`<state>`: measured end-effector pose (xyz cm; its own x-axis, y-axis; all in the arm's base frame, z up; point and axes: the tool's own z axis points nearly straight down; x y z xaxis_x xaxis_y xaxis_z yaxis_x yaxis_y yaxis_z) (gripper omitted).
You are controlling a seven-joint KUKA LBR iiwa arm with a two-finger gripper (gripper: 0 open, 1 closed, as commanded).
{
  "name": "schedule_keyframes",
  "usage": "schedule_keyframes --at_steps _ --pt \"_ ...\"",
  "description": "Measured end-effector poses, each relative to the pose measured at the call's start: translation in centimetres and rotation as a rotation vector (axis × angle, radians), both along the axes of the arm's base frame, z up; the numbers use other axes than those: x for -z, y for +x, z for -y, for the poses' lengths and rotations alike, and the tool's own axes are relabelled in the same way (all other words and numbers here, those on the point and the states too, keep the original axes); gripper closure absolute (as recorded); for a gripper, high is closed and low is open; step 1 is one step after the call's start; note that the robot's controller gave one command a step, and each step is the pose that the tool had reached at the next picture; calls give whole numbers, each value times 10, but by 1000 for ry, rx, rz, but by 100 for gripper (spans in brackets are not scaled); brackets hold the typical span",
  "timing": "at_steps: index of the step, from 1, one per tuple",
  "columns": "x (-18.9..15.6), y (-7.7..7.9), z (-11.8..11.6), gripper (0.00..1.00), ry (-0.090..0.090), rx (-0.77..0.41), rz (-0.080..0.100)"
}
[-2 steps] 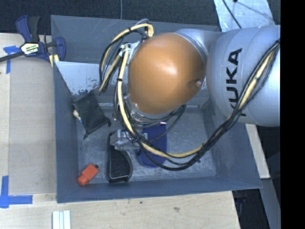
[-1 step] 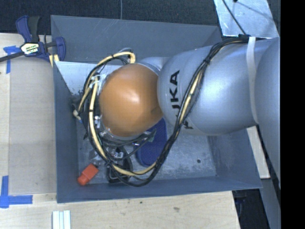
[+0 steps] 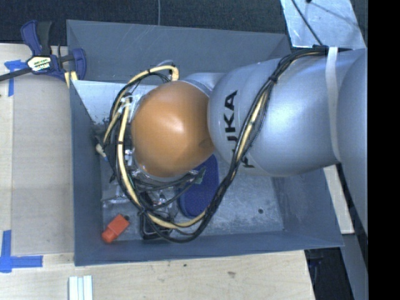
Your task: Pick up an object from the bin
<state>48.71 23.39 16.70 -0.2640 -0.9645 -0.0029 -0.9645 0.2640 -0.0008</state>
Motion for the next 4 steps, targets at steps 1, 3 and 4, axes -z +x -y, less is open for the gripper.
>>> schedule_keyframes --at_steps 1,3,4 --pt "76 31 92 0 -1 1 -1" --pt "71 31 85 100 5 -7 4" --pt "-26 45 66 100 1 -20 4"
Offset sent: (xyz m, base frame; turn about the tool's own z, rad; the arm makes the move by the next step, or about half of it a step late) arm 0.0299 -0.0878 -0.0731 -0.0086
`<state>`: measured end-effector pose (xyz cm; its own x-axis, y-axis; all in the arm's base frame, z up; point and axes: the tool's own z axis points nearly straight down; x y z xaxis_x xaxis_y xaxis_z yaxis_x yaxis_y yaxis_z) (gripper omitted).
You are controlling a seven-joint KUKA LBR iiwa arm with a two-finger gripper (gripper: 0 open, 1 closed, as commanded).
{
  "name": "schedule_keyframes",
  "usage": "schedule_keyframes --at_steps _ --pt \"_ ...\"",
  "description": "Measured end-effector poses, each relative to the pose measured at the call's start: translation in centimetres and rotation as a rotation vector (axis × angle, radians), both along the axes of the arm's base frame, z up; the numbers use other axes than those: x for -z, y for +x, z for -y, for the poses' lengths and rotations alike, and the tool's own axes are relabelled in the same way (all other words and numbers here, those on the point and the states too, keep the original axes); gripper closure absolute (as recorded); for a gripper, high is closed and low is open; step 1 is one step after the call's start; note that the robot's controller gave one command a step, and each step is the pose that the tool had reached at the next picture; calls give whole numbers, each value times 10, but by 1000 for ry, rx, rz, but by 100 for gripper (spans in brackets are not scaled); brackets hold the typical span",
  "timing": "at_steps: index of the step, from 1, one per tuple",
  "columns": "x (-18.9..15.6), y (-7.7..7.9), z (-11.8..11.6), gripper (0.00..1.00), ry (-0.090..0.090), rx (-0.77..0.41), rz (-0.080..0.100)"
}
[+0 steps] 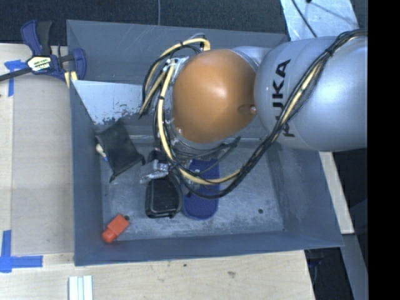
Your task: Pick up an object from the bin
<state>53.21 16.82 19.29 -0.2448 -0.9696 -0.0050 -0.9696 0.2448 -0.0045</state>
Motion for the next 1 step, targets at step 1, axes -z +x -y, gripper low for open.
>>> schedule_keyframes --at_steps 1 --pt "-117 6 -34 100 -1 -196 -2"
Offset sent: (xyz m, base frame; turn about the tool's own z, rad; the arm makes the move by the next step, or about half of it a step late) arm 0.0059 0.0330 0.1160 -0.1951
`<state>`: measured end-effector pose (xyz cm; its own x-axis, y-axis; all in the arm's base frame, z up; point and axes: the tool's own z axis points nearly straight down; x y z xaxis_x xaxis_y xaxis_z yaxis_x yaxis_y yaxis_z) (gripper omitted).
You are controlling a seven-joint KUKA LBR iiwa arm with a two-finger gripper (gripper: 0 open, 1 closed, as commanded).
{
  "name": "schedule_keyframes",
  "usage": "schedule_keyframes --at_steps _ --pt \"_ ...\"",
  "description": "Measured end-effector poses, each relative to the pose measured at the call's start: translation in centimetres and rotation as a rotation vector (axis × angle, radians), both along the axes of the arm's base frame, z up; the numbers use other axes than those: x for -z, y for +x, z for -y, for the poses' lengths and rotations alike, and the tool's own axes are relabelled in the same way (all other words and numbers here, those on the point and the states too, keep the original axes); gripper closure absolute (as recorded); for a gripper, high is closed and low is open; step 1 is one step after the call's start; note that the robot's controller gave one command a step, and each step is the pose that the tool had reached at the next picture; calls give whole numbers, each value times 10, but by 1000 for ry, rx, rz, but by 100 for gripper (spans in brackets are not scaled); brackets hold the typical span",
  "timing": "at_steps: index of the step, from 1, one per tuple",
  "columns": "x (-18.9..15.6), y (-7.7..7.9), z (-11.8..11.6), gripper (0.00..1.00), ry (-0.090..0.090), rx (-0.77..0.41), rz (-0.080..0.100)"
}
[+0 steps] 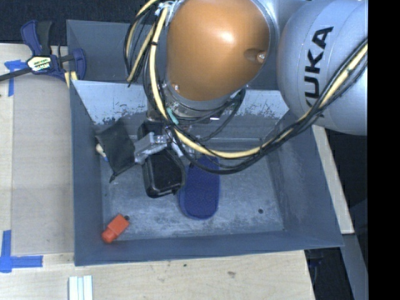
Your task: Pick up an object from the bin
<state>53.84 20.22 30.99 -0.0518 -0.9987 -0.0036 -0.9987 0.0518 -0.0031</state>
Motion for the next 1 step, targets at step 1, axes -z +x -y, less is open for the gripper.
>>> schedule_keyframes --at_steps 1 --pt "14 47 6 100 -2 -34 -6"
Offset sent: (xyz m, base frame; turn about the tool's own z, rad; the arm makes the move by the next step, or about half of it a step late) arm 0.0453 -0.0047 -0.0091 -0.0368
